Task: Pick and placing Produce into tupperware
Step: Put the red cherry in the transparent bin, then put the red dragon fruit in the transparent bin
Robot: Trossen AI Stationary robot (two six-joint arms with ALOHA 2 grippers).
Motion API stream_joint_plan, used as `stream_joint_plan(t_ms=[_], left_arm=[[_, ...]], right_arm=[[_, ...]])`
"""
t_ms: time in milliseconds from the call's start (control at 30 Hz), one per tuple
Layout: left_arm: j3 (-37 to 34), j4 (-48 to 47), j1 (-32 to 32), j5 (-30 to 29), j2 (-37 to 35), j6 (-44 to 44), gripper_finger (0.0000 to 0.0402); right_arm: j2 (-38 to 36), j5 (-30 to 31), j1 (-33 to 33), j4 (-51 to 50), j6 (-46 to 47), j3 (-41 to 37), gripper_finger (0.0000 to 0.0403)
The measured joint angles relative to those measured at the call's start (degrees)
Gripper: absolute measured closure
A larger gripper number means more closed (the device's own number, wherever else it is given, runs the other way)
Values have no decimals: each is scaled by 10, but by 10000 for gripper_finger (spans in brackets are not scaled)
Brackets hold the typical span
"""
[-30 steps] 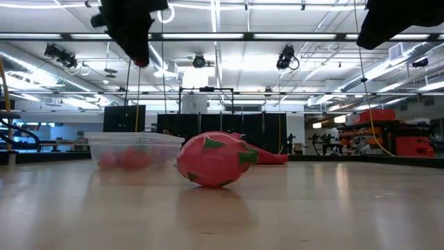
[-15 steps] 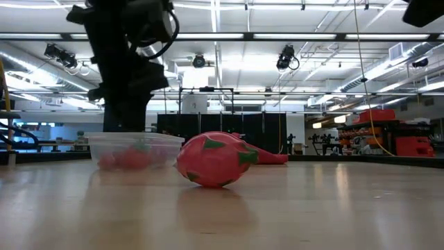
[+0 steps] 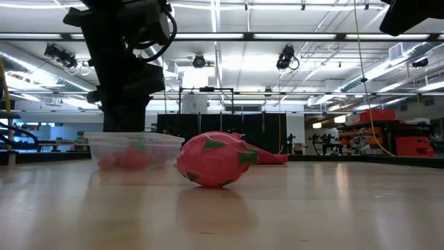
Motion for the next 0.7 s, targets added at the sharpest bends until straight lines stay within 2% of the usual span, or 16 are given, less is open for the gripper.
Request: stream_joint_plan(t_ms=[167,400,533,700], left_arm=[[0,17,0,0,0,-3,235],[38,49,-9,25,0,-5,253],[69,103,-38,55,0,-5,263],[74,167,-85,57,0,7,269]], right_arm=[[0,0,0,0,0,0,320],[0,12,0,0,-1,0,318],[0,15,0,0,-5,0,320],[0,15,0,0,-6,0,319]])
